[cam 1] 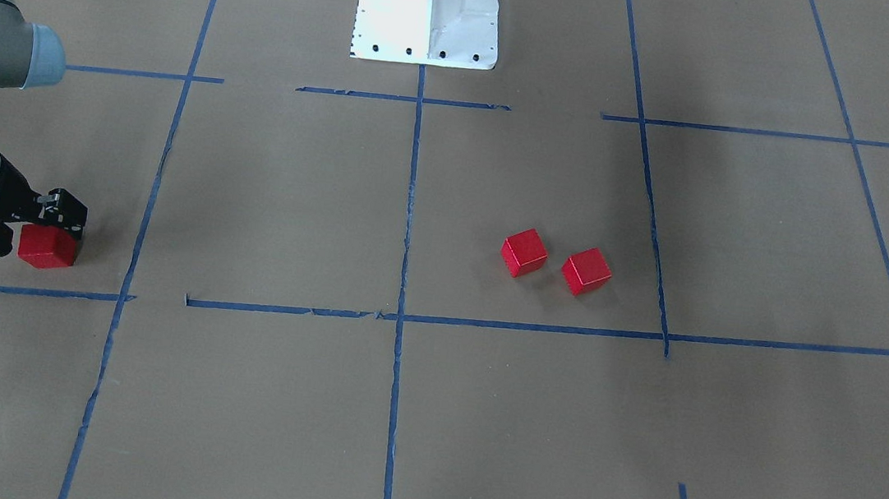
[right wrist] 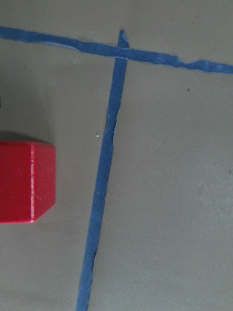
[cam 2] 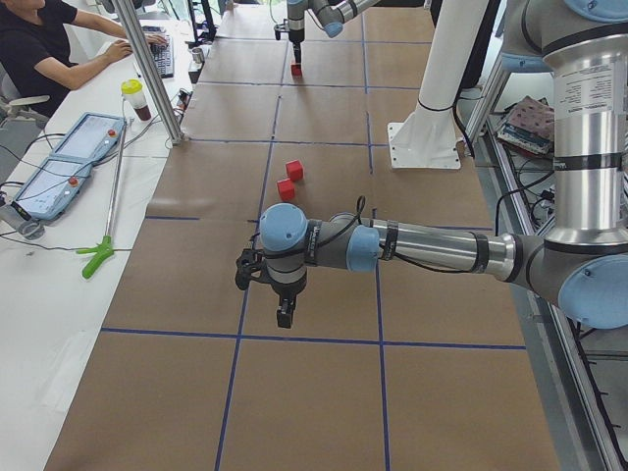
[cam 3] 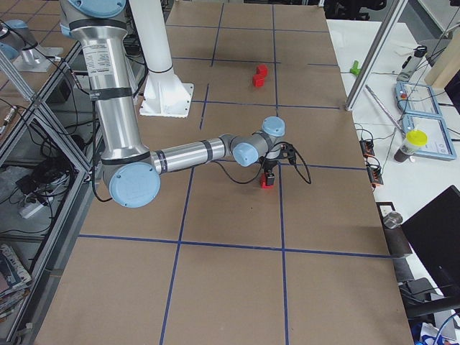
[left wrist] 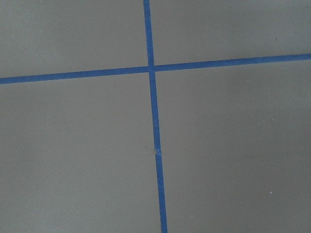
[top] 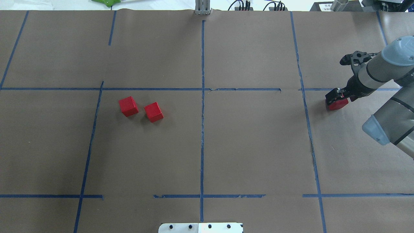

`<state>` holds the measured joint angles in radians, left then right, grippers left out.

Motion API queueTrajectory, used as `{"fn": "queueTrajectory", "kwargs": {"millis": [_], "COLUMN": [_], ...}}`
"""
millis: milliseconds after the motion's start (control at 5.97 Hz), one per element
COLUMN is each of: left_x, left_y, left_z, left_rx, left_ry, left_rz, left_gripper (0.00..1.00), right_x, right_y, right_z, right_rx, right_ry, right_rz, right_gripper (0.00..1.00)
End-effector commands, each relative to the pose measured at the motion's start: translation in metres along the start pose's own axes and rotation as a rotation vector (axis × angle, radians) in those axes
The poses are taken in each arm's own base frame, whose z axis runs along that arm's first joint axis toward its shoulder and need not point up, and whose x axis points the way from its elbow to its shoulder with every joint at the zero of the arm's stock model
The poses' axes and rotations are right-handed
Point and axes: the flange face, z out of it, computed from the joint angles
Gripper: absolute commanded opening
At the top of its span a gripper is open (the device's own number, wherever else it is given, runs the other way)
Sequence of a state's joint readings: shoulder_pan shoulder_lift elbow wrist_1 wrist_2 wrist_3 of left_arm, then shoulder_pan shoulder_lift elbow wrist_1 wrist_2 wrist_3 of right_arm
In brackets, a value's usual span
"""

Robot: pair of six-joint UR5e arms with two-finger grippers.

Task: Form red blocks into L shape at center
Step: 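Lower the right gripper onto the lone red cube and grasp it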

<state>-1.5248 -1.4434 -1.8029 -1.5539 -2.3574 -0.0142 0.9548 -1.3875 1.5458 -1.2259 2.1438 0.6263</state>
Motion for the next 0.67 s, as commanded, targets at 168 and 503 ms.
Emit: {"fn": "queueTrajectory", "kwargs": {"millis": [168, 503], "left_x": [0.0, 0.0], "left_y": [0.0, 0.001], "left_z": [0.0, 0.0], "left_rx": [0.0, 0.0], "left_ry": [0.0, 0.003], "left_rz": [-0.001, -0.001], "left_gripper": [1.0, 1.0], "right_x": [0.002, -0.047], "right_y": [-0.003, -0.014], "right_z": [0.002, -0.072], "right_rx": [0.003, 0.114], "right_ry": [0.008, -0.075], "right_rz": [0.005, -0.01], "right_gripper": [0.02, 0.0]}}
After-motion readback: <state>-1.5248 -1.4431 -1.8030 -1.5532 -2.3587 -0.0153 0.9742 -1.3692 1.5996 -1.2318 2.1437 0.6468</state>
